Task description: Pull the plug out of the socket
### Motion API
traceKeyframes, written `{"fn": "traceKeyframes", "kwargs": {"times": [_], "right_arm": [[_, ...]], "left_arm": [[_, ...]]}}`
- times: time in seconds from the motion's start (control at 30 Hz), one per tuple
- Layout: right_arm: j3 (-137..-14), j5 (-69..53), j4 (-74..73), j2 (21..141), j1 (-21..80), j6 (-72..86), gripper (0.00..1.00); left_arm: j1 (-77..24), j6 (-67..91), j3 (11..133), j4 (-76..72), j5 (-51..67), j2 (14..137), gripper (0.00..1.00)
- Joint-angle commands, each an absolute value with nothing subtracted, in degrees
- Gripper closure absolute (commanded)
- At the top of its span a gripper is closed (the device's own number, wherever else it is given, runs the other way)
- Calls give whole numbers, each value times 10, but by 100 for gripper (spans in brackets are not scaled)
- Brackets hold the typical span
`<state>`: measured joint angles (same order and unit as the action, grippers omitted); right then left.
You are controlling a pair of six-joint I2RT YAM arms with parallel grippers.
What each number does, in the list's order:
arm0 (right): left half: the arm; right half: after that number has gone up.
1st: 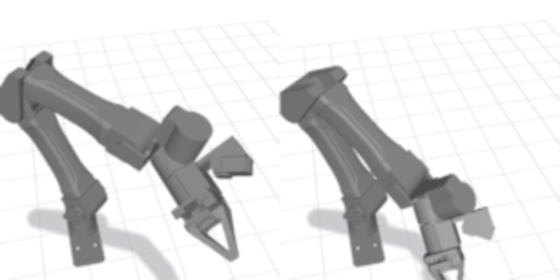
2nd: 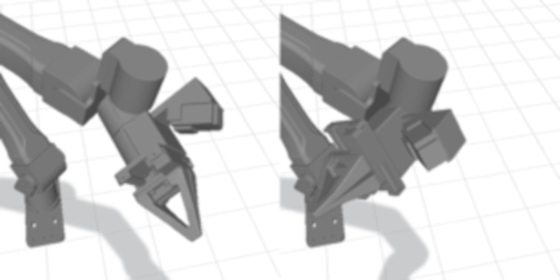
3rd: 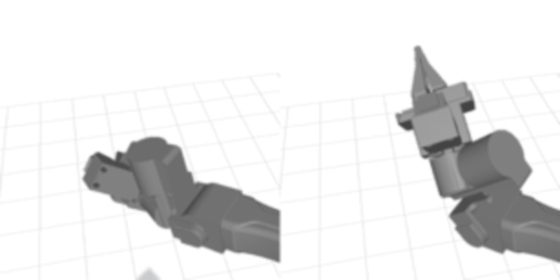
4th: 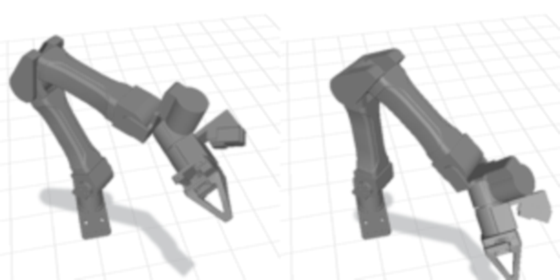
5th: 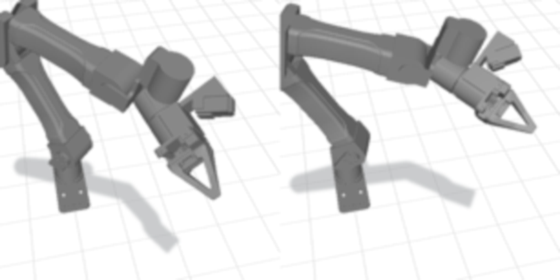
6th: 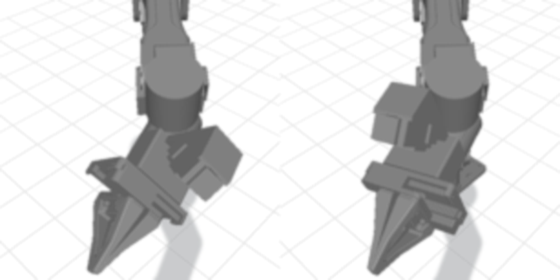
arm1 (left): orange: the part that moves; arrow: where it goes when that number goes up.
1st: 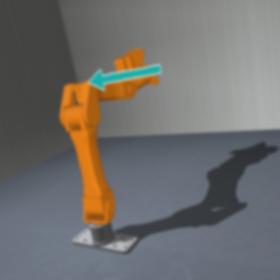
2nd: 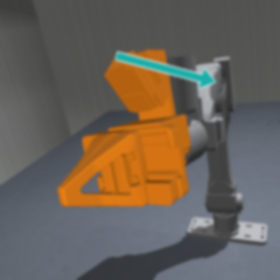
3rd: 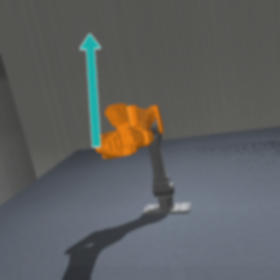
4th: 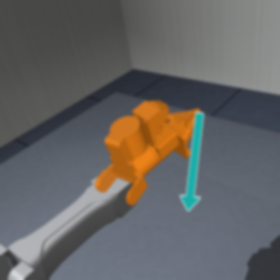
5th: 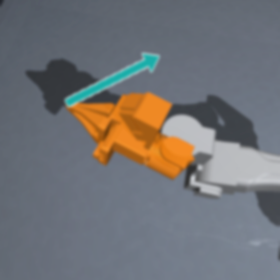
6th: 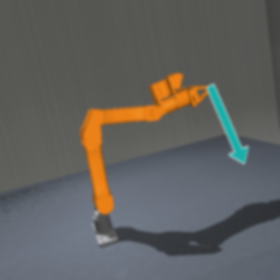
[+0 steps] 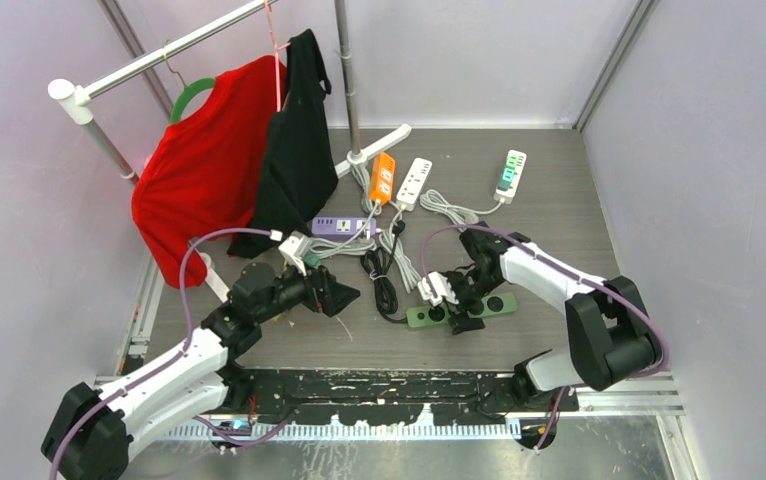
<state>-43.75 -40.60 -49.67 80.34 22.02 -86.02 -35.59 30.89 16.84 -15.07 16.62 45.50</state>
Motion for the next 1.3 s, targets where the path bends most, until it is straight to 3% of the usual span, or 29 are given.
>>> {"fn": "traceKeyframes", "kwargs": {"times": [0.0,0.3,0.47,0.57,0.73,0.87,1.0,1.27], "right_arm": [[-440,-357,-447,815,247,-824,16],[-448,-316,-417,837,280,-777,39],[-467,-356,-434,824,281,-762,82],[-478,-401,-463,803,280,-773,93],[-503,-481,-504,774,258,-766,99],[-529,-512,-446,750,216,-617,99],[-530,-399,-278,742,191,-422,99],[-620,-245,-130,864,157,-242,99]], "left_arm": [[-354,309,166,-194,176,448,9],[-354,313,165,-193,175,456,9],[-354,314,161,-192,176,452,9],[-354,313,159,-185,176,445,9],[-353,309,156,-173,172,426,9],[-354,307,152,-169,167,415,9],[-354,307,149,-174,166,413,9],[-353,309,150,-143,173,390,9]]}}
